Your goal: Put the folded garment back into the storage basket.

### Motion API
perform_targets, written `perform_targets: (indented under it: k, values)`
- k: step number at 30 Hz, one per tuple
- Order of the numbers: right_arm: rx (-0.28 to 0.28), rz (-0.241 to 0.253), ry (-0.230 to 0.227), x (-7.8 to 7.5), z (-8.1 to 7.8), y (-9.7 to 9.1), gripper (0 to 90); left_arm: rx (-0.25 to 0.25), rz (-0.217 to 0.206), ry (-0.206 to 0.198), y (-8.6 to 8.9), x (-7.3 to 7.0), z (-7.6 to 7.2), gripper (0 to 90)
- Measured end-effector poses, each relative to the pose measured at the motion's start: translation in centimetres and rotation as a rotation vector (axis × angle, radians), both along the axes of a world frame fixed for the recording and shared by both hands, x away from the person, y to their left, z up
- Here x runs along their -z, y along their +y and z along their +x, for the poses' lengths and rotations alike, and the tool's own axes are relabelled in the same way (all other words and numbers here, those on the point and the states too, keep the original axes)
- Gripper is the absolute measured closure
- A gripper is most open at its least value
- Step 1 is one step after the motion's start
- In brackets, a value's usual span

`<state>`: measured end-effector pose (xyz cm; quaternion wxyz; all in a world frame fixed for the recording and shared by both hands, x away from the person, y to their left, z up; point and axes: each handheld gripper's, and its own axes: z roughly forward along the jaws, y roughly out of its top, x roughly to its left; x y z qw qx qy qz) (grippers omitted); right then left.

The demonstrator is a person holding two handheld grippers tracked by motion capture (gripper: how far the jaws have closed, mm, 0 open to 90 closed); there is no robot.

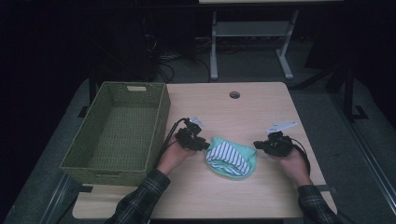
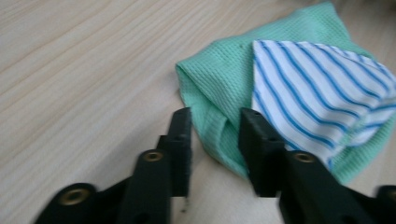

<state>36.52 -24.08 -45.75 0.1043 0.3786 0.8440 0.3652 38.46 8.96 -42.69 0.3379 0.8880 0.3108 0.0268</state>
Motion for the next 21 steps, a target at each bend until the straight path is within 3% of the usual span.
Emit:
perform_targets:
  k: [3,8,9,11,21]
  values:
    - [-0.006,-0.003,0.014,0.4,0.3,0.3,89.9,0.0,-0.014,0.003,0.1,-0.2,-0.5,49.3]
    - [-0.037,-0.022,0.033,0.8,-0.4,0.7,89.9,0.04,-0.035,0.006,0.2,-1.0,-2.1,39.7]
    - [-0.041,-0.023,0.038,0.8,-0.7,0.7,89.9,0.065,-0.023,0.006,0.3,-1.1,-2.3,37.5]
    - [-0.052,-0.027,0.043,0.8,-1.5,0.7,89.8,0.071,-0.03,0.008,0.3,-1.2,-2.8,34.9]
    - [-0.092,-0.02,0.061,0.8,-4.6,1.7,89.8,0.138,0.019,-0.018,0.2,-0.8,-4.2,21.1]
